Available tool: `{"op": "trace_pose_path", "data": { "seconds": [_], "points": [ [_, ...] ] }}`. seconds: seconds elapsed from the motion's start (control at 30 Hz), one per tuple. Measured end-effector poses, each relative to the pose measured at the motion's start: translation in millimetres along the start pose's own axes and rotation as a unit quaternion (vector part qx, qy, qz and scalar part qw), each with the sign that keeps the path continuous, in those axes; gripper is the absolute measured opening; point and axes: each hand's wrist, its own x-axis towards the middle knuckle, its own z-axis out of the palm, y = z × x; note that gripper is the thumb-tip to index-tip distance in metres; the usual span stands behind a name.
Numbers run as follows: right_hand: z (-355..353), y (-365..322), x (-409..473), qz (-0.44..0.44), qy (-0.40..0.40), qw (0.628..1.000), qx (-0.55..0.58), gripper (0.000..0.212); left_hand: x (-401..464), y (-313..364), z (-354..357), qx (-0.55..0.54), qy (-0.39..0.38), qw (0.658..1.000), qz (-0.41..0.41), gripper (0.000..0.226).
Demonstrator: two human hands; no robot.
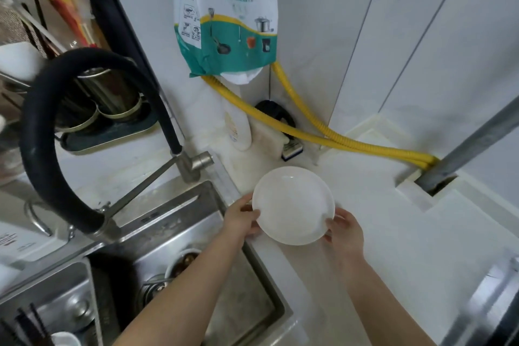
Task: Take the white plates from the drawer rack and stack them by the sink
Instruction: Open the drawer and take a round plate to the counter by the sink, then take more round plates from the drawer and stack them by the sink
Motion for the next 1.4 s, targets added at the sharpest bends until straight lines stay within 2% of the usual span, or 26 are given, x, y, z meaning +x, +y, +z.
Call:
{"op": "trace_pose_path", "data": {
  "seconds": [0.47, 0.67, 0.73, 0.87, 1.0, 1.1, 1.17, 1.27, 1.4],
  "points": [
    [0.1, -0.2, 15.9, -0.006, -0.004, 0.999, -0.046, 0.030, 9.3, -8.4, 7.7, -0.039, 0.020, 0.999, 0.019, 0.047],
    [0.7, 0.6, 7.7, -0.095, -0.058, 0.975, -0.191, 0.042, -3.8, -22.9, 0.8, -0.017, 0.042, 0.999, -0.006, 0.037],
    [2.7, 4.3, 3.0, -0.123, -0.050, 0.961, -0.242, 0.043, -10.6, -31.8, -4.9, -0.008, 0.040, 0.999, -0.020, 0.037],
    [2.9, 12.5, -10.3, -0.132, -0.045, 0.953, -0.269, 0.043, -31.3, -44.9, -18.0, -0.034, 0.044, 0.998, -0.034, 0.030],
    [-3.4, 17.0, -39.7, -0.114, -0.076, 0.952, -0.273, 0.033, -60.7, -56.5, -37.5, 0.005, 0.030, 1.000, -0.006, 0.025],
    [-6.6, 27.0, -68.7, -0.124, -0.129, 0.929, -0.324, 0.002, -78.4, -70.8, -59.5, 0.067, 0.016, 0.997, 0.024, 0.026],
    [-5.0, 39.9, -88.2, -0.125, -0.149, 0.906, -0.376, 0.004, -91.5, -83.4, -76.6, 0.114, 0.015, 0.992, 0.048, 0.025],
    [1.8, 60.0, -122.9, -0.112, -0.161, 0.878, -0.436, 0.040, -116.1, -104.0, -103.6, 0.152, 0.013, 0.986, 0.068, 0.026],
    [9.6, 90.5, -173.6, -0.136, -0.218, 0.846, -0.467, 0.041, -152.0, -135.1, -142.5, 0.178, 0.026, 0.980, 0.086, 0.018]
  ]
}}
